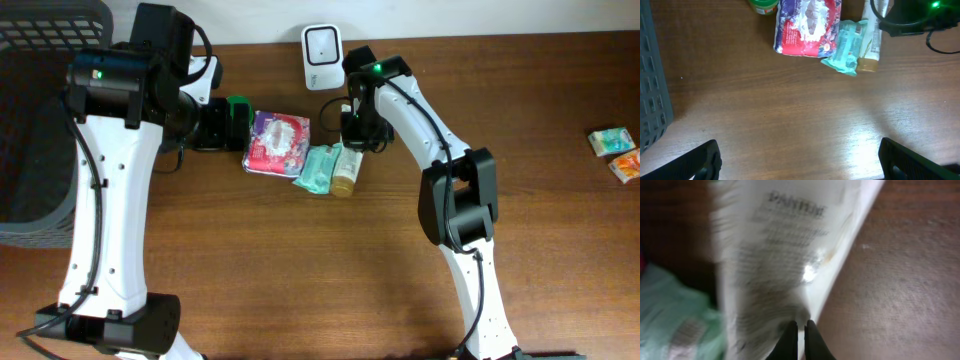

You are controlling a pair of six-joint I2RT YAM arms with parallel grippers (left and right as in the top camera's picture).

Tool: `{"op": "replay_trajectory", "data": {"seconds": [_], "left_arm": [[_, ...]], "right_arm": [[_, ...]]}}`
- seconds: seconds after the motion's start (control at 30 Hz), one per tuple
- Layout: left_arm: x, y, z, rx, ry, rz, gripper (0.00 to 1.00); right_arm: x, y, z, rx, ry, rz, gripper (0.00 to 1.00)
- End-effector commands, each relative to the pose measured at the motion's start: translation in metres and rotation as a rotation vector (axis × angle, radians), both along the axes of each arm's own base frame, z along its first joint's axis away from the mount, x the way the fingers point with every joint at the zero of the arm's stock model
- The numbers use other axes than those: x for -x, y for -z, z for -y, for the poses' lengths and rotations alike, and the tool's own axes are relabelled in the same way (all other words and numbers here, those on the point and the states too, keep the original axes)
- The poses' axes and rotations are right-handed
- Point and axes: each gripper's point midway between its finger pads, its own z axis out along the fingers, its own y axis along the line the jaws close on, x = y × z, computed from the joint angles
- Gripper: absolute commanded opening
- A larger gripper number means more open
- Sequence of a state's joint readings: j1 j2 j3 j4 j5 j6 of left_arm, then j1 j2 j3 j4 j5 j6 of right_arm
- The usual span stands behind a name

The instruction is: Scan the item barcode

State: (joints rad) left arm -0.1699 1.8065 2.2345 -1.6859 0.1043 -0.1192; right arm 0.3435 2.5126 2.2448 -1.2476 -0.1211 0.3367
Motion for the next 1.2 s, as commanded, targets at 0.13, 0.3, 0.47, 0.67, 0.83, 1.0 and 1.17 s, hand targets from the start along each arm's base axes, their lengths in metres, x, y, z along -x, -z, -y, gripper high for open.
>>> {"op": "replay_trajectory", "data": {"seconds": [0.13,0.3,0.47,0.67,0.83,1.0,1.17], "left_arm": [[0.003,-0.006,0.001,-0.001,0.019,0.02,0.99],[0.003,-0.006,0.001,-0.001,0.019,0.02,0.99],[0.003,-0.006,0.001,-0.001,0.019,0.02,0.99],[0.003,-0.006,0.001,-0.001,0.019,0.02,0.99],[0.003,-0.006,0.001,-0.001,0.019,0.02,0.99],[0.003,-0.006,0.001,-0.001,0.019,0.02,0.99],[0.003,-0.006,0.001,-0.001,0.019,0.02,0.99]], "right_arm": [[0.014,-0.023,0.006,0.02,0.014,-0.054,0.04],[0.007,-0.05,-0.016,-0.054,-0.012,-0.008,0.32],[0.004,-0.035,-0.041,-0.073,-0.052,0.033,0.45],[0.008,-0.007,-0.02,0.116,-0.059,0.053,0.05],[0.01,-0.051,0.044,0.466,-0.061,0.087,0.04],[0.015,-0.058,0.07,0.582,-0.068,0.06,0.04],[0.02,-0.037,0.04,0.277,-0.011,-0.03,0.04]]}}
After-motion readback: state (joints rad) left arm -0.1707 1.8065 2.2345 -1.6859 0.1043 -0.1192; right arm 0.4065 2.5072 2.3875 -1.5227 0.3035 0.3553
